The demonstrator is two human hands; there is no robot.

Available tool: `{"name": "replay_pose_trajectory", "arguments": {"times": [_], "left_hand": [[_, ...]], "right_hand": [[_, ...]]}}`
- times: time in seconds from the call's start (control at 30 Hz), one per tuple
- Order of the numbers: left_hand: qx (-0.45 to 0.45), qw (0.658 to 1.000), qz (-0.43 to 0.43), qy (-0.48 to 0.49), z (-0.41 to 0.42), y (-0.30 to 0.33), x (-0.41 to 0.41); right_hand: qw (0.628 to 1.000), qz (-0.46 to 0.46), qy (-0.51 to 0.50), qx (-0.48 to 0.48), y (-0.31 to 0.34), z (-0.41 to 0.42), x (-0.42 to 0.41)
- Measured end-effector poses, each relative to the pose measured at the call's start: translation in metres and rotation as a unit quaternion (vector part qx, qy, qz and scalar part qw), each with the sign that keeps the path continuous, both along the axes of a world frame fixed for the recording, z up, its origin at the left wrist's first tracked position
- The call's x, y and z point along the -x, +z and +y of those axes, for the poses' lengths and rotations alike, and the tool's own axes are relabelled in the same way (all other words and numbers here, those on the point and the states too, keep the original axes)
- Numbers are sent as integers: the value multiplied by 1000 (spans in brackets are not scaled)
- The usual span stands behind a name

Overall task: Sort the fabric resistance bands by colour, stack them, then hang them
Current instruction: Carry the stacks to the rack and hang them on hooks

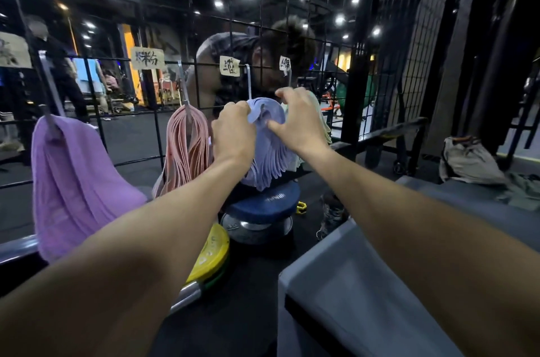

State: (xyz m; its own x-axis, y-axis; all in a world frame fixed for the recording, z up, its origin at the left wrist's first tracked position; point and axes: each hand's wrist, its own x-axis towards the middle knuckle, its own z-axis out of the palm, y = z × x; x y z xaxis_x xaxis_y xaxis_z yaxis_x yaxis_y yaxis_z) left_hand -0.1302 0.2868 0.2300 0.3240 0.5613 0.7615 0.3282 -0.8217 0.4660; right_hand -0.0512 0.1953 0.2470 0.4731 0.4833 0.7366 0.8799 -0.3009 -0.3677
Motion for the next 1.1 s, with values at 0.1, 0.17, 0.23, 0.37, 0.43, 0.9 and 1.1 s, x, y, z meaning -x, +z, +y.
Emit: {"name": "replay_pose_trajectory", "arguments": {"times": [0.1,0.17,0.23,0.37,0.43,0.9,1.1], "left_hand": [[14,1000,-20,-8,-4,-4,2],[17,999,-27,-16,-6,-7,4],[14,999,-34,-24,-8,-9,5],[4,999,-37,-33,-11,-11,9],[7,998,-47,-42,-8,-12,10],[26,994,-33,-102,-15,-20,12],[77,988,45,-128,-17,-28,25]], "right_hand": [[999,-5,4,50,-2,7,2],[999,9,-1,49,-5,7,4],[999,11,-16,36,-7,6,4],[999,29,-30,16,-8,10,3],[999,51,-17,-4,-13,12,5],[994,107,23,-21,-18,17,2],[990,134,14,37,-32,12,8]]}}
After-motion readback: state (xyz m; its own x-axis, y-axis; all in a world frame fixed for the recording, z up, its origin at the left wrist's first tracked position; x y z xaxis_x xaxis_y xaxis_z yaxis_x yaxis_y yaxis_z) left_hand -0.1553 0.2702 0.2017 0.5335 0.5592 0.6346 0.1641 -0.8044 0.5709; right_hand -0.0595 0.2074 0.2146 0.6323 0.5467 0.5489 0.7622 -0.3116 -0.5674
